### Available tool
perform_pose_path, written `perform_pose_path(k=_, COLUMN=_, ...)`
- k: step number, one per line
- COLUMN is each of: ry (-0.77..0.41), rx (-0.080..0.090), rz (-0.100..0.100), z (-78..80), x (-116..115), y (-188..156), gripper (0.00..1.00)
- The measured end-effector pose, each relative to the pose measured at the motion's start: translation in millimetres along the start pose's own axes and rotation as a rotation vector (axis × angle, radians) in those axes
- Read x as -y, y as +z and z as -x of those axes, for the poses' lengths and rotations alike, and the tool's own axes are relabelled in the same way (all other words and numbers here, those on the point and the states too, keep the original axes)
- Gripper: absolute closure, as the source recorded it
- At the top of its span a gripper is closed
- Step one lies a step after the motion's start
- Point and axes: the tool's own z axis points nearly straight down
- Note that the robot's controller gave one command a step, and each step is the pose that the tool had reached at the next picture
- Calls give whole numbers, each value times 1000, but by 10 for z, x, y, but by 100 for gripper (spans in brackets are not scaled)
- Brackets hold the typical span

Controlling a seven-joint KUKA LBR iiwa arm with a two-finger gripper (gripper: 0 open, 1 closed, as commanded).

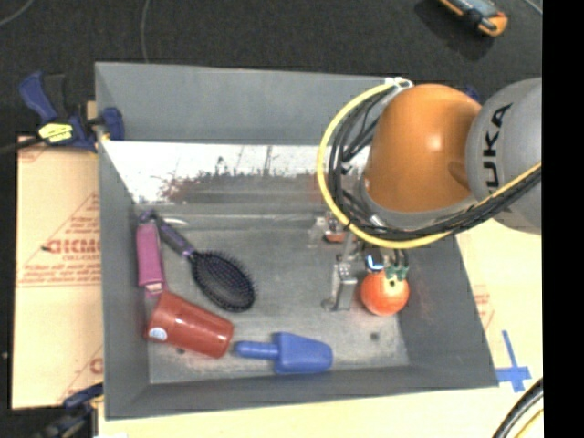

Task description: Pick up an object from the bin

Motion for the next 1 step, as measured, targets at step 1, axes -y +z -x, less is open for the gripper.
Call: perform_pose_path(k=1, ry=-111, rx=32, rz=-2, z=176, x=-119, y=-598, gripper=0)
